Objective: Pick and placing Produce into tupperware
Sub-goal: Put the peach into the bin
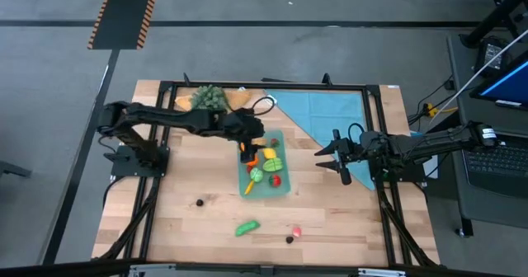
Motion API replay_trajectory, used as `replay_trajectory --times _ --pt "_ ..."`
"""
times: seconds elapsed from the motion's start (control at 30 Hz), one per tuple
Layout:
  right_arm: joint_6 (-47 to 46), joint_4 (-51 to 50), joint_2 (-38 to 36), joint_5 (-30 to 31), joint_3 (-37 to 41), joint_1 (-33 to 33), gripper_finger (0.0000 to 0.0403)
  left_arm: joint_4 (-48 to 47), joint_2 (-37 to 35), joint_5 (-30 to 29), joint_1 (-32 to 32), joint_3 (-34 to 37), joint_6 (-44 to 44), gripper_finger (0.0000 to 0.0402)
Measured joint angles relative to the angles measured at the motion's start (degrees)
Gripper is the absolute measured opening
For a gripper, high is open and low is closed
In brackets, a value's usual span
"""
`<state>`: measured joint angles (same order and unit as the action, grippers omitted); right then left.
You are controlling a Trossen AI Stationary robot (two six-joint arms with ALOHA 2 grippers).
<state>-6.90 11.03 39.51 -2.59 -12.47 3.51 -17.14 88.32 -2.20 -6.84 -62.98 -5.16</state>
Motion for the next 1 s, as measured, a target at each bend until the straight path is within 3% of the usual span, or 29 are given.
replay_trajectory --times 0.17,0.4,0.7,1.0 --pt "-0.1 -0.1 0.0 0.0 0.0 0.0 0.0176 0.3 -6.8 -1.4 4.3 3.1 0.5 0.025" --pt "0.2 0.4 1.2 0.0 0.0 0.0 0.0176 11.0 -12.9 -15.1 14.5 15.3 5.1 0.0248" --pt "0.6 5.0 3.5 -0.1 -0.1 1.6 0.0176 22.8 -16.7 -16.6 21.7 25.9 9.3 0.0247" --pt "-8.9 4.8 5.3 -0.7 -0.1 9.5 0.0147 32.3 -19.1 -19.7 27.1 32.7 10.8 0.0247"
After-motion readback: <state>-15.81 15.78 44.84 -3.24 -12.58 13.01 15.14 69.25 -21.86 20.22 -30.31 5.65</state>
